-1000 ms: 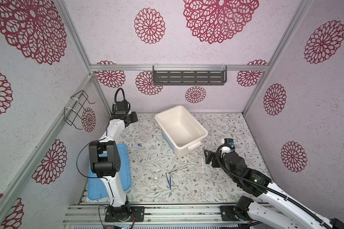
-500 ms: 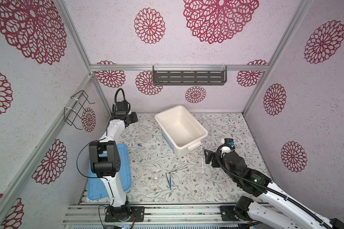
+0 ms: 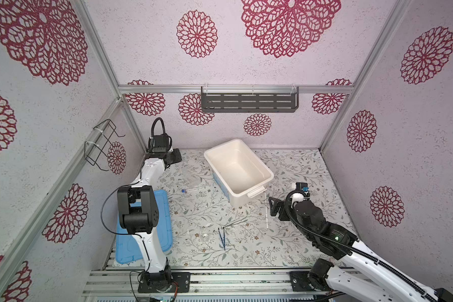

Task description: Organize the chemistry lab equipment

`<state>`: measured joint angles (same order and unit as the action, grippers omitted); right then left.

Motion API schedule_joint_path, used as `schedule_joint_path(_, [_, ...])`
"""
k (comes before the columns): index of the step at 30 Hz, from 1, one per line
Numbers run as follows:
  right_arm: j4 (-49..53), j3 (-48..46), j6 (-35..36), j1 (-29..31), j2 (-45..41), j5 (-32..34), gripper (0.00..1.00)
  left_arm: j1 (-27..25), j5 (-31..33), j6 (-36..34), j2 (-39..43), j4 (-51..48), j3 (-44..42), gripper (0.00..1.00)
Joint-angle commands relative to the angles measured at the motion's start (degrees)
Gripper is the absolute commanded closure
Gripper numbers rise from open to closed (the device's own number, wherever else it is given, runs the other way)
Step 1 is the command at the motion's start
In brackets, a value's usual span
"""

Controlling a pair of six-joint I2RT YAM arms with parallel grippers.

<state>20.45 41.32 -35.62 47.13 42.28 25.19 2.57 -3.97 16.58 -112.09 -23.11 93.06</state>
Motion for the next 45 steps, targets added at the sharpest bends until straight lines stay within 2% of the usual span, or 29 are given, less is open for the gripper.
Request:
schedule_joint_path(1, [-1.2,-0.5,-0.9,-0.2,-0.8,0.3,0.01,0.0,-0.4,-0.4,1.1,0.7,0.5,0.65])
schedule_joint_path(10, [-0.6,1.2,0.3,-0.2,2.0,-0.3,0.01,0.0,0.5,-0.9,5.7,-1.6,1.8,0.48])
schedule_joint_path(14, [5.4,5.9,-4.1,-0.5,5.1,4.0,0.01,0.0,1.8,-0.5,9.8,-4.5,2.5,0.44])
schedule_joint_path(18, [5.6,11.3,3.7,-1.6,8.8,-0.8,0.01,0.0,2.9,1.1,14.4,-8.1,1.7,0.41])
schedule_joint_path(21, [8.5,16.2,9.0,-1.6,13.7,-1.8,0.01,0.0,5.9,6.1,17.8,-12.4,0.2,0.38])
schedule_joint_path(23, [9.9,19.3,12.7,-1.6,16.9,-3.8,0.01,0.2,6.9,11.5,19.9,-16.0,-2.0,0.35])
schedule_joint_path(26, [10.0,22.8,18.9,-1.6,21.0,-10.5,0.01,0.3,3.2,16.3,23.3,-17.7,-8.2,0.35])
schedule_joint_path(32, [11.6,29.0,22.6,-1.5,28.7,-19.3,0.02,0.4,-2.5,22.1,27.6,-17.1,-20.0,0.35])
schedule_joint_path(35, [12.5,31.3,24.5,-1.1,32.4,-22.5,0.13,0.3,-2.4,24.7,28.0,-16.1,-24.5,0.36])
schedule_joint_path(38, [15.4,36.2,25.5,-0.6,37.7,-23.3,0.21,0.3,-3.2,27.4,28.1,-12.4,-29.1,0.36])
schedule_joint_path(45, [19.4,46.7,26.7,1.6,48.3,-20.3,0.25,0.1,-1.2,31.7,24.4,-8.8,-32.1,0.36])
